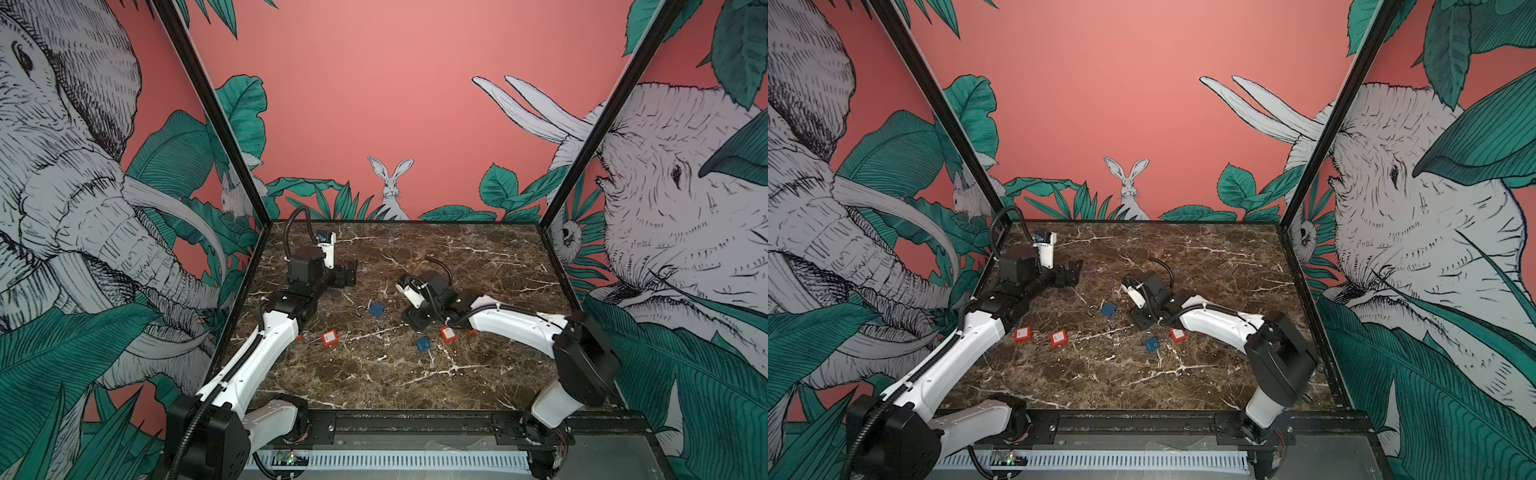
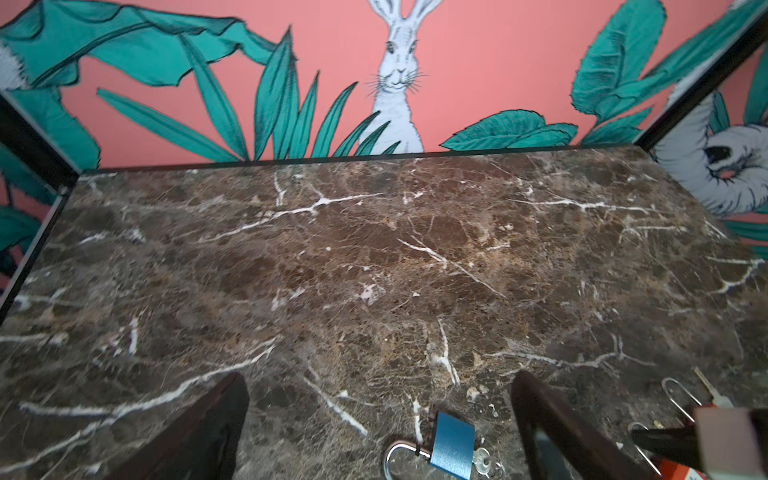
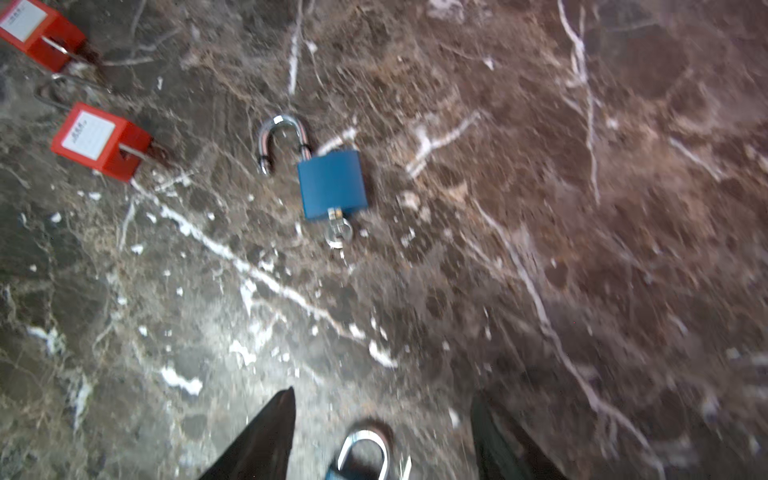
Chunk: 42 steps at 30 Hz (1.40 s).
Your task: Lock with the key
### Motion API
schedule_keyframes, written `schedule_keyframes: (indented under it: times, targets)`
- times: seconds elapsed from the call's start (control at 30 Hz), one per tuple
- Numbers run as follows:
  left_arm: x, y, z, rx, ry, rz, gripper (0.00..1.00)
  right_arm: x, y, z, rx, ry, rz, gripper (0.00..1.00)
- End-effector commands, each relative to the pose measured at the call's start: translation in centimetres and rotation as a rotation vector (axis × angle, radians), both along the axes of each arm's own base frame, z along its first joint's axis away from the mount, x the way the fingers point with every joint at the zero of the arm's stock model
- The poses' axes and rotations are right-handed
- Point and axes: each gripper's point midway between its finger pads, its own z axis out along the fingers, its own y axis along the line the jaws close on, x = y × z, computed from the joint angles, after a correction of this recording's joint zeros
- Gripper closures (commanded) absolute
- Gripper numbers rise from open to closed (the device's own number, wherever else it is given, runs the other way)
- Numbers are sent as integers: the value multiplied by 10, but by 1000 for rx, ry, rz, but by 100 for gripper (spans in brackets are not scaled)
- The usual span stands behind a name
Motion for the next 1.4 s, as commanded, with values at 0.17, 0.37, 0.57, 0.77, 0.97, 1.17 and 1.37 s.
schedule_keyframes:
  times: [0.17, 0.37, 0.57, 0.77, 0.97, 1.17, 1.37]
  targets:
    - [-22, 16, -9, -31, 103, 16, 1, 37, 76, -15, 66, 76, 87, 30]
    - [-34, 18, -11, 3, 122, -12, 1, 47, 94, -35, 81, 128, 69, 27]
    - [-42, 19, -13, 34, 121, -40, 1, 51, 103, -53, 48, 139, 59, 26]
    - [-44, 16, -14, 29, 126, -52, 0, 48, 98, -70, -57, 107, 55, 29]
    - [-44, 14, -16, 34, 137, -70, 1, 40, 91, -86, -122, 112, 56, 36]
    - [-45, 13, -19, 39, 139, -80, 1, 29, 89, -99, -132, 141, 70, 39]
    - [-43, 12, -22, 41, 146, -82, 1, 25, 81, -107, -153, 158, 48, 33]
